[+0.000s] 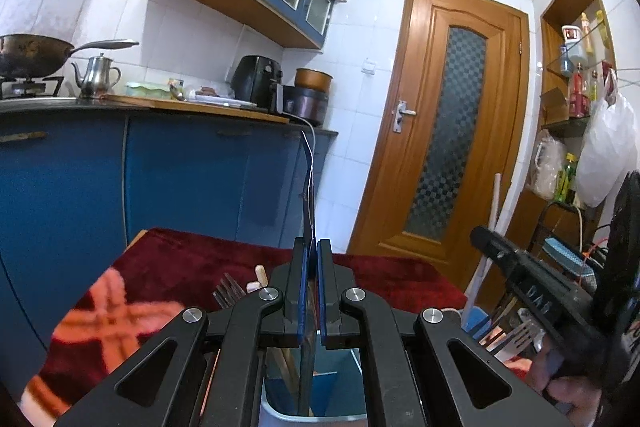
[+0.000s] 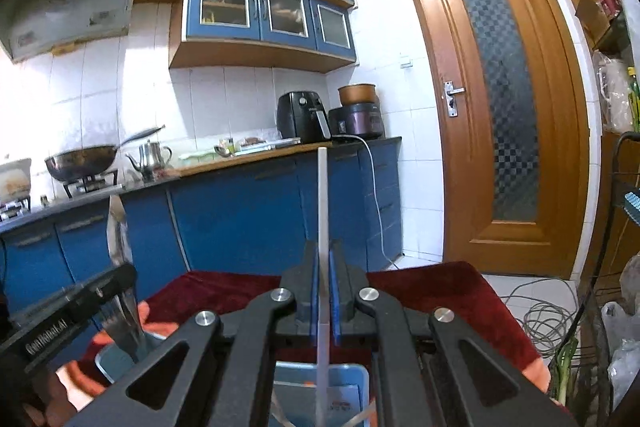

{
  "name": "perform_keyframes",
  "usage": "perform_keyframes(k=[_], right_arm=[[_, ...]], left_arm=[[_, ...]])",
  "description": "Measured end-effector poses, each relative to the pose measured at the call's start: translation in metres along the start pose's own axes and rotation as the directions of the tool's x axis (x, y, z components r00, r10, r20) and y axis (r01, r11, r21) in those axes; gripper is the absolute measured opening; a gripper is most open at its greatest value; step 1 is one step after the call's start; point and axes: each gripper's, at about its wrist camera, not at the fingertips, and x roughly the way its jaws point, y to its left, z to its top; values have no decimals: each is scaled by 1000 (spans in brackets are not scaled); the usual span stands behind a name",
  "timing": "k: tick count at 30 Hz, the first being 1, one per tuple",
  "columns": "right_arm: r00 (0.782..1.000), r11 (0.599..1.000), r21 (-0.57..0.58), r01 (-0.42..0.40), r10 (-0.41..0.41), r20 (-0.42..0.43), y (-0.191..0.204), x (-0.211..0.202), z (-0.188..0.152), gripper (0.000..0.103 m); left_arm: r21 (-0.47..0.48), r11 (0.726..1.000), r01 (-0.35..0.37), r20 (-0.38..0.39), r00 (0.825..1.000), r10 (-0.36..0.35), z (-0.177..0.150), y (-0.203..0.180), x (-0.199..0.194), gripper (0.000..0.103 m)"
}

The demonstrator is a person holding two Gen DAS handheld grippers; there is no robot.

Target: Organize utensils

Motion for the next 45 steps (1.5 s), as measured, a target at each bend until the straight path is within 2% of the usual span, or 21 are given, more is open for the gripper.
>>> perform_keyframes(k=[1,3,4,5,6,13,15,17,21,29,33,38,45], right_arm=[[1000,1000,-20,9,-9,6,1,-2,-2,9],[1000,1000,-23,-11,11,0,2,-8,-2,11],[999,999,-12,-31,31,-4,2,-12,-1,11],[999,999,-6,-45,45,-5,2,-14,-1,15],[999,999,-9,-51,51,-2,3,-18,0,16],[997,997,-1,-73,73,22,7,-47,7,18],[997,997,10,-77,77,31,6,-58,11,20],[996,996,13,-83,83,41,7,-70,15,26],[995,996,4,-84,84,50,11,-93,20,27],[990,992,10,-127,126,57,25,-148,23,35],[987,988,24,-153,152,45,33,-172,18,37],[986,986,21,-166,165,28,41,-197,2,44],[990,990,7,-139,139,-19,42,-213,-31,52]], left_arm=[[3,1000,-3,-2,1000,3,0,-1,0,5],[15,1000,-10,-11,1000,10,0,-4,0,14],[18,1000,-11,-12,1000,11,1,-5,0,27],[21,1000,-10,-12,1000,10,1,-7,-2,38],[25,1000,-5,-5,1000,6,1,-9,-5,40],[86,996,-5,12,1000,4,5,-25,-28,40],[102,995,-10,15,1000,9,6,-29,-38,40],[107,994,-13,17,1000,11,7,-31,-48,40],[112,994,-20,14,1000,19,12,-34,-68,40],[167,982,-85,39,996,79,18,-43,-121,40],[156,982,-102,36,995,97,14,-43,-148,40],[158,982,-109,25,994,106,0,-42,-174,40],[169,975,-146,18,989,145,-30,-41,-193,47]])
